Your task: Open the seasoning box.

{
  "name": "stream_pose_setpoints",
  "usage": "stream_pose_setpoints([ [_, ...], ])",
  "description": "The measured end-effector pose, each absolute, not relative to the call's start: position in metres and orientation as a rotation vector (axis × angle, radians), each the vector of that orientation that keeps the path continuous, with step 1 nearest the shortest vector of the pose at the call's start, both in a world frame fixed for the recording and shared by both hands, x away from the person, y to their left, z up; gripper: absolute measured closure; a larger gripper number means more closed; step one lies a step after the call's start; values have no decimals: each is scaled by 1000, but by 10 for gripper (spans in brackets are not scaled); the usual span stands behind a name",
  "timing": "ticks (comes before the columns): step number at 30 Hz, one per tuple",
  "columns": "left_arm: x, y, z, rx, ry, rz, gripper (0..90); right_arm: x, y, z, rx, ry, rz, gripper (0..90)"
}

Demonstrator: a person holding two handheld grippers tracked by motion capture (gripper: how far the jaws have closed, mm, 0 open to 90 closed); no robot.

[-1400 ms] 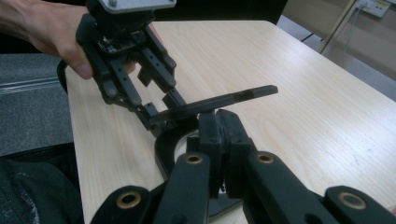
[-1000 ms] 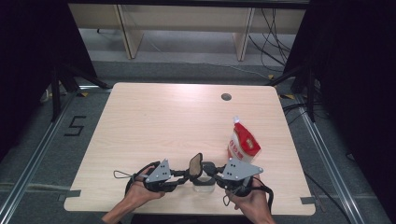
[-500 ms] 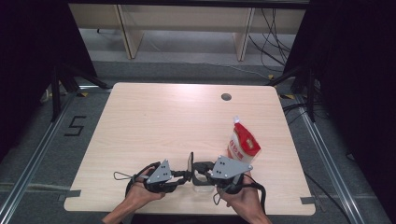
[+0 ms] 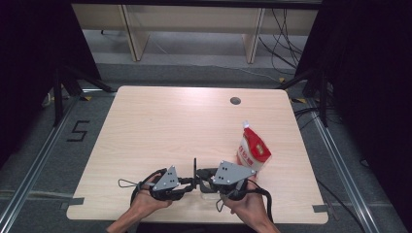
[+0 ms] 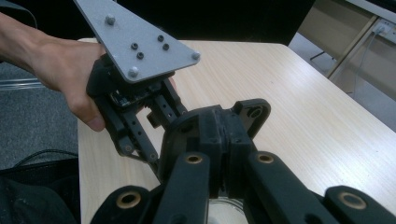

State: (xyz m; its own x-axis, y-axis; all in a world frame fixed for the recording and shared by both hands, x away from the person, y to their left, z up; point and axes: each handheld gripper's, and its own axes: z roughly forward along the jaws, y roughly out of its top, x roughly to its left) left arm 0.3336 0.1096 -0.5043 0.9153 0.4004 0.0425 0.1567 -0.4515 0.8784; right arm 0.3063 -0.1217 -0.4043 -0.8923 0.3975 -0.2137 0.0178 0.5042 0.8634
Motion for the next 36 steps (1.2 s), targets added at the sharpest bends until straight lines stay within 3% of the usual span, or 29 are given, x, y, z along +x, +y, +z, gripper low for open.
stream_pose_setpoints([
  [7,334,111,-505,2037,416,275,723,307,-132,-411,397,2349,1358,816],
  [9,334,111,-505,2032,435,259,684,307,-136,-413,404,2341,1357,799],
  [12,333,115,-505,2047,428,229,627,305,-154,-418,481,2308,1351,683],
  [17,331,118,-505,2028,485,211,487,302,-174,-425,557,2288,1355,577],
  [18,332,120,-504,2034,487,208,475,300,-184,-430,605,2274,1347,517],
  [28,324,134,-500,2008,585,201,337,288,-213,-445,715,2271,1315,399],
  [36,320,134,-501,2025,598,198,279,282,-234,-456,864,2254,1262,399],
])
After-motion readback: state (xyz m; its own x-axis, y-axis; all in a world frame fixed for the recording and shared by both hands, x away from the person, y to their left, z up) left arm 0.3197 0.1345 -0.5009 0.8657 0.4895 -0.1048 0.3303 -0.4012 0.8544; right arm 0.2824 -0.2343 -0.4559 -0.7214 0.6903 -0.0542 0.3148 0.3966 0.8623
